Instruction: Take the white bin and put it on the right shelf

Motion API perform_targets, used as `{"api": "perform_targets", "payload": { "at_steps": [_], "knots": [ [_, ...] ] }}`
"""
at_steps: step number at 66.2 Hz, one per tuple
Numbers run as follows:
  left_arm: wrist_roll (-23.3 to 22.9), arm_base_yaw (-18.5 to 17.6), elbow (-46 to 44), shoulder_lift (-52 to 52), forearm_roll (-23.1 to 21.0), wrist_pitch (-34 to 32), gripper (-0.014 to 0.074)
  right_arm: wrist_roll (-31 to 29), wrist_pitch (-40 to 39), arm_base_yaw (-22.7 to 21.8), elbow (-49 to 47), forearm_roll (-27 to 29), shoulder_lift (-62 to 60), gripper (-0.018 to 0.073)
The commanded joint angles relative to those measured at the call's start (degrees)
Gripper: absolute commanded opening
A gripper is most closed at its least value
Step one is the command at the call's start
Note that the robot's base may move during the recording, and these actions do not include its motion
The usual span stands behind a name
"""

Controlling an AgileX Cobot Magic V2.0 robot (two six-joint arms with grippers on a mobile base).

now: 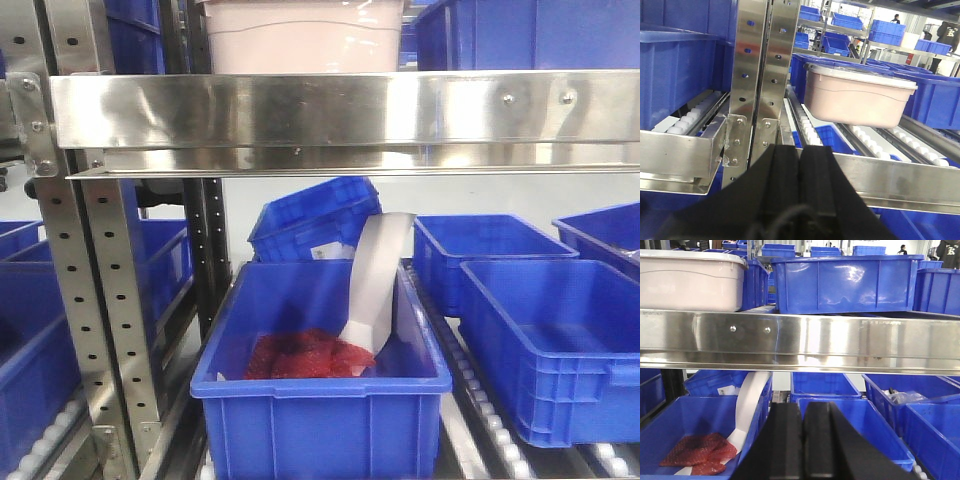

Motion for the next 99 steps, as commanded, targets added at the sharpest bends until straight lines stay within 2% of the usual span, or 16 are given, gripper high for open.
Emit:
{"api": "perform_targets", "payload": {
  "at_steps": [1, 39, 46, 50, 55, 60, 64, 79, 87, 94, 96, 99],
  "knots": [
    [-0.1, -0.3, -1.6, 0.4, -0.3, -3.9, -0.0117, 0.0, -5.4, 0.0, 0.0, -0.6, -1.0, 0.0066],
    [-0.1, -0.3, -0.2, -3.3, -0.2, -4.3, -0.0117, 0.0, -5.4, 0.0, 0.0, -0.6, -1.0, 0.0066],
    [-0.1, -0.3, 4.0, -8.3, 3.4, -3.8, -0.0117, 0.0, -5.3, 0.0, 0.0, -0.6, -1.0, 0.0066],
    [-1.7, -0.3, 7.3, -11.9, 7.5, -3.3, -0.0117, 0.0, -5.3, 0.0, 0.0, -0.6, -1.0, 0.0066],
    [-8.9, -0.3, 11.4, -17.3, 15.9, -0.9, -0.0117, 0.0, -5.3, 0.0, 0.0, -0.6, -1.0, 0.0066],
    [-16.3, -0.3, 14.4, -22.0, 22.4, 1.0, -0.0117, 0.0, -5.3, 0.0, 0.0, -0.6, -1.0, 0.0066],
    [-18.6, -0.3, 16.1, -24.9, 25.7, 2.2, -0.0117, 0.0, -5.2, 0.0, 0.0, -0.6, -1.0, 0.0066],
    [-18.6, -0.3, 22.9, -28.4, 27.3, 1.5, -0.0117, 0.0, -5.1, 0.0, 0.0, -0.6, -1.0, 0.0066],
    [-18.6, -0.3, 27.1, -28.4, 27.2, -3.4, -0.0117, 0.0, -5.1, 0.0, 0.0, -0.6, -1.0, 0.0066],
    [-18.6, -0.3, 31.5, -28.4, 27.2, -10.5, -0.0117, 0.0, -5.1, 0.0, 0.0, -0.6, -1.0, 0.0066],
    [-18.6, -0.3, 31.4, -28.5, 27.1, -8.3, -0.0117, 0.0, -5.1, 0.0, 0.0, -0.6, -1.0, 0.0066],
    [-18.6, -0.3, 31.4, -28.5, 26.8, -8.4, -0.0117, 0.0, -5.1, 0.0, 0.0, -0.6, -1.0, 0.0066]
  ]
}}
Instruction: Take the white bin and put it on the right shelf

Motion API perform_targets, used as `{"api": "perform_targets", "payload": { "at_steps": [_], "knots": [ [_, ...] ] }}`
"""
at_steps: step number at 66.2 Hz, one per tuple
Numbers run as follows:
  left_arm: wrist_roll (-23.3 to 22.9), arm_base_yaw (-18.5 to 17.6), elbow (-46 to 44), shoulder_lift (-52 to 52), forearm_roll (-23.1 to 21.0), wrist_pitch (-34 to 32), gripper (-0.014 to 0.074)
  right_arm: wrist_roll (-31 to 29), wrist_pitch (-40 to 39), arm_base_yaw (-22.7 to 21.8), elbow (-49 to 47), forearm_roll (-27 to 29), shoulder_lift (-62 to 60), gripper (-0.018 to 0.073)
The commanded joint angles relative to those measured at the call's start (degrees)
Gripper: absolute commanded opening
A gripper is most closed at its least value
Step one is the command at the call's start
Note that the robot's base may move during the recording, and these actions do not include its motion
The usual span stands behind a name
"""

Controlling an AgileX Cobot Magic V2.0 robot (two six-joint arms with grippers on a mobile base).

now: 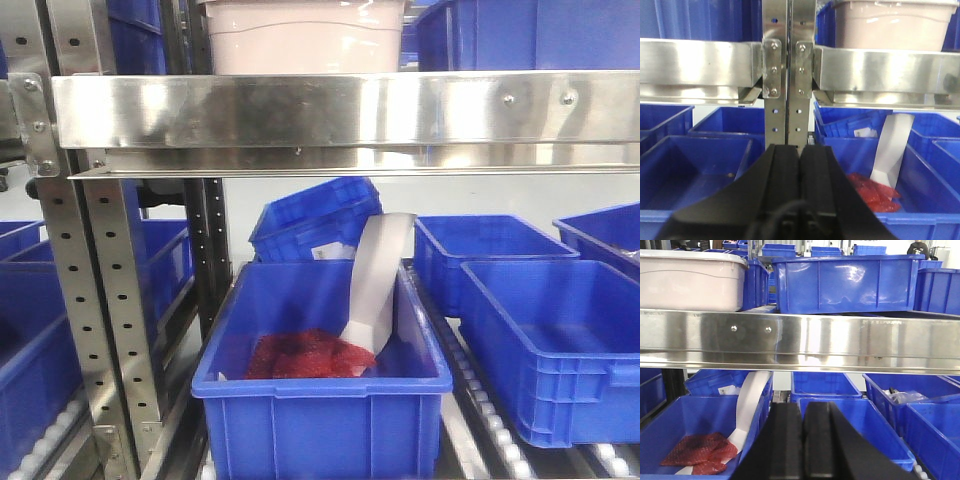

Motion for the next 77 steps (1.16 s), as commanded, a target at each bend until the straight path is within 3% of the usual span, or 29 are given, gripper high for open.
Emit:
{"api": "perform_targets", "payload": {
  "at_steps": [1, 77],
  "knots": [
    [-0.7, -0.3, 0.1, -0.6, -0.5, -6.1, -0.0117, -0.1, -5.1, 0.0, -0.1, -0.6, -1.0, 0.0066],
    [-0.7, 1.0, 0.1, -0.6, -0.8, -6.5, -0.0117, -0.1, -5.1, 0.0, -0.1, -0.6, -1.0, 0.0066]
  ]
}}
